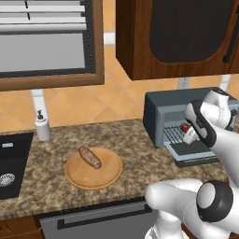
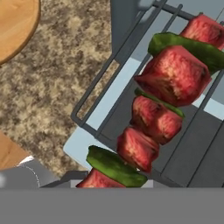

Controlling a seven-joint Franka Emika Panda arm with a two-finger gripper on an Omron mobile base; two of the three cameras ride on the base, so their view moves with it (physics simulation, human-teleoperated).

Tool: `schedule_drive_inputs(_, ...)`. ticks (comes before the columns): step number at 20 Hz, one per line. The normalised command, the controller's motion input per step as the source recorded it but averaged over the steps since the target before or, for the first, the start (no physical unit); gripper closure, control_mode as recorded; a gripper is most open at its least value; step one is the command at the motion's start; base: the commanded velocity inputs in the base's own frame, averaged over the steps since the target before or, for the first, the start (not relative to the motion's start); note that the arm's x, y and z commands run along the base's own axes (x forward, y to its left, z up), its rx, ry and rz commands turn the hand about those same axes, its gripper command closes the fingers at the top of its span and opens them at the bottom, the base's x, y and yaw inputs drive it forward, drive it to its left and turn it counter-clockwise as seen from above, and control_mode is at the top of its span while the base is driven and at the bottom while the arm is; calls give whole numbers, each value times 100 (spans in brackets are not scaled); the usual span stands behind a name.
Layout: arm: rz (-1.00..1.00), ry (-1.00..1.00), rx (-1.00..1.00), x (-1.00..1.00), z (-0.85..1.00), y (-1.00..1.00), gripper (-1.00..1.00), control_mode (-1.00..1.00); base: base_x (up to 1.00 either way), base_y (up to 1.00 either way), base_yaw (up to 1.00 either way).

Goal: Pick up the kebab skewer and baguette bread, and place them inside the toaster oven. Close the toaster oven door and start by setting the timer.

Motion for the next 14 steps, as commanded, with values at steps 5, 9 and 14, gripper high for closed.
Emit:
schedule_drive_inputs(5, -2, 0, 0, 11, -1, 0, 100, -100, 0, 0, 0)
schedule_drive_inputs(9, -3, 0, 0, 6, -3, 0, 100, -100, 0, 0, 0)
schedule_drive_inputs(14, -4, 0, 0, 0, -14, 0, -100, -100, 0, 0, 0)
